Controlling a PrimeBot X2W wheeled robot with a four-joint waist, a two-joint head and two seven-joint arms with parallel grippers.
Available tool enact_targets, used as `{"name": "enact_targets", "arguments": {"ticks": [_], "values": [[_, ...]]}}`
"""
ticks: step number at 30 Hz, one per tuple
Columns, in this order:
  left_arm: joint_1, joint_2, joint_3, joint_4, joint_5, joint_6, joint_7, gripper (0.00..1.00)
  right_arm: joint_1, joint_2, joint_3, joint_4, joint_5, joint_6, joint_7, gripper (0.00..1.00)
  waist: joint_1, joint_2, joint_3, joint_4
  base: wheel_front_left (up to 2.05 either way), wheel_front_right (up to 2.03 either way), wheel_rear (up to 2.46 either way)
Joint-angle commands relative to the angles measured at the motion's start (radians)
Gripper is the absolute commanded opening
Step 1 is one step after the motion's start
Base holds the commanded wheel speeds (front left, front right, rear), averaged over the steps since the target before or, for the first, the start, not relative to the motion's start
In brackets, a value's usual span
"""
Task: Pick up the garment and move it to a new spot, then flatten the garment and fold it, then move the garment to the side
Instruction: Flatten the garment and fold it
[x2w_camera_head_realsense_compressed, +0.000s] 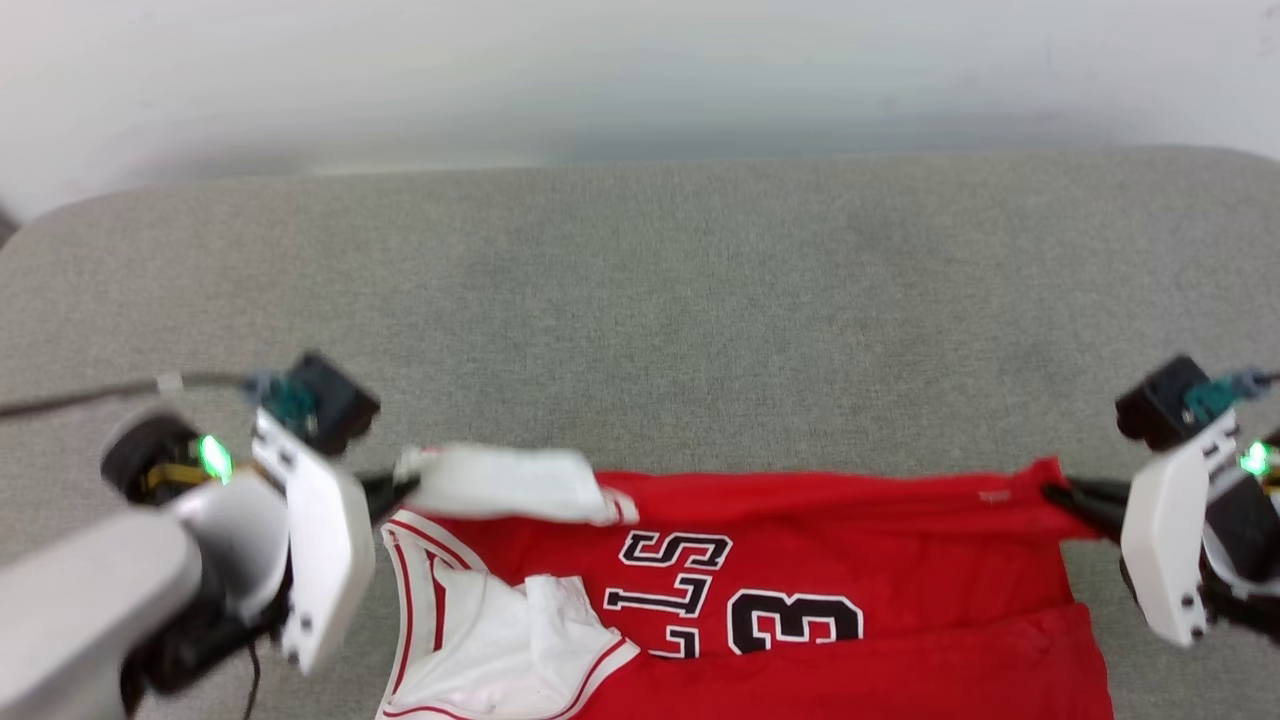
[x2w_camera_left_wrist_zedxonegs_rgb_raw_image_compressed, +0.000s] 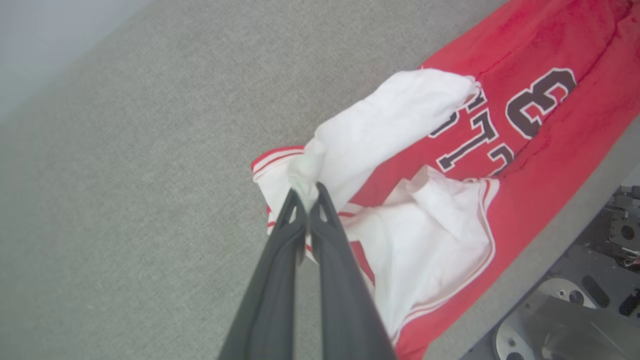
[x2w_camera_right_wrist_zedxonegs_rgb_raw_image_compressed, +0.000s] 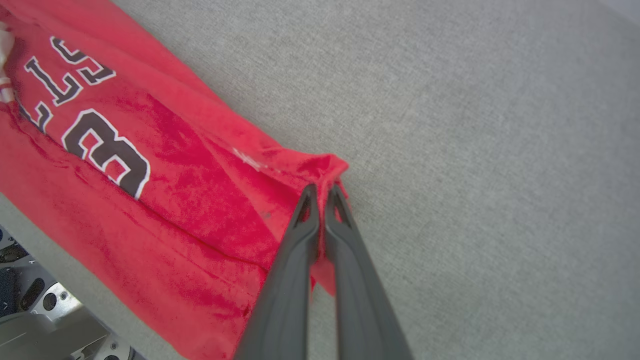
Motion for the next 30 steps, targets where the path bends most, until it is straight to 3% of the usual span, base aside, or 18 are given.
{"name": "enact_targets", "arguments": {"ticks": [1,6,10,19,20,21,22,25,28,29,30], "values": [[0.034,0.01,-0.01,-0.021,-0.005,0.017,-0.009,0.0,0.032,-0.01,-0.002,-0.004,0.003,0.0,-0.014,0.0,0.0001,0.0,-0.02,0.002,0.0,0.0,0.0],[0.169,0.048,-0.038,-0.094,-0.042,0.083,-0.032,0.0,0.145,-0.023,-0.014,-0.027,0.008,0.0,-0.045,0.0,0.0001,0.0,-0.044,0.005,0.0,0.0,0.0],[0.268,0.039,-0.056,-0.093,-0.04,0.107,-0.051,0.0,0.227,-0.001,-0.034,-0.017,0.012,0.0,-0.05,0.0,0.0001,0.0,-0.039,0.003,0.0,0.0,0.0],[0.364,-0.034,-0.067,-0.026,-0.043,0.105,-0.05,0.0,0.297,0.089,-0.058,0.084,-0.023,-0.001,-0.045,0.0,0.0001,0.0,-0.013,0.004,0.0,0.0,0.0],[0.363,-0.034,-0.06,-0.022,-0.042,0.113,-0.06,0.23,0.297,0.097,-0.07,0.083,-0.023,-0.001,-0.054,0.25,0.0001,0.0,-0.015,0.004,0.0,0.0,0.0],[0.358,-0.034,-0.052,-0.023,-0.032,0.119,-0.078,1.0,0.297,0.099,-0.078,0.073,-0.027,-0.001,-0.063,0.65,0.0001,0.0,-0.019,0.003,0.0,0.0,0.0],[0.355,-0.032,-0.047,-0.027,-0.027,0.124,-0.093,1.0,0.296,0.095,-0.088,0.065,-0.036,-0.001,-0.07,1.0,0.0001,0.0,-0.025,0.003,0.0,0.0,0.0],[0.353,-0.031,-0.016,-0.043,-0.016,0.142,-0.16,1.0,0.307,0.073,-0.125,0.03,-0.056,-0.001,-0.099,1.0,0.0001,0.0,-0.043,0.007,0.0,0.0,0.0],[0.352,-0.037,0.019,-0.046,0.012,0.189,-0.244,1.0,0.324,0.05,-0.178,-0.03,-0.069,-0.001,-0.118,1.0,0.0001,0.0,-0.058,0.007,0.0,0.0,0.0],[0.368,-0.053,0.058,-0.047,0.027,0.244,-0.338,1.0,0.346,0.033,-0.256,-0.087,-0.066,-0.001,-0.135,1.0,0.0001,0.0,-0.067,0.004,0.0,0.0,0.0],[0.376,-0.06,0.072,-0.044,0.031,0.268,-0.374,1.0,0.354,0.032,-0.288,-0.099,-0.067,-0.001,-0.143,1.0,0.0001,0.0,-0.068,0.003,0.0,0.0,0.0]]}}
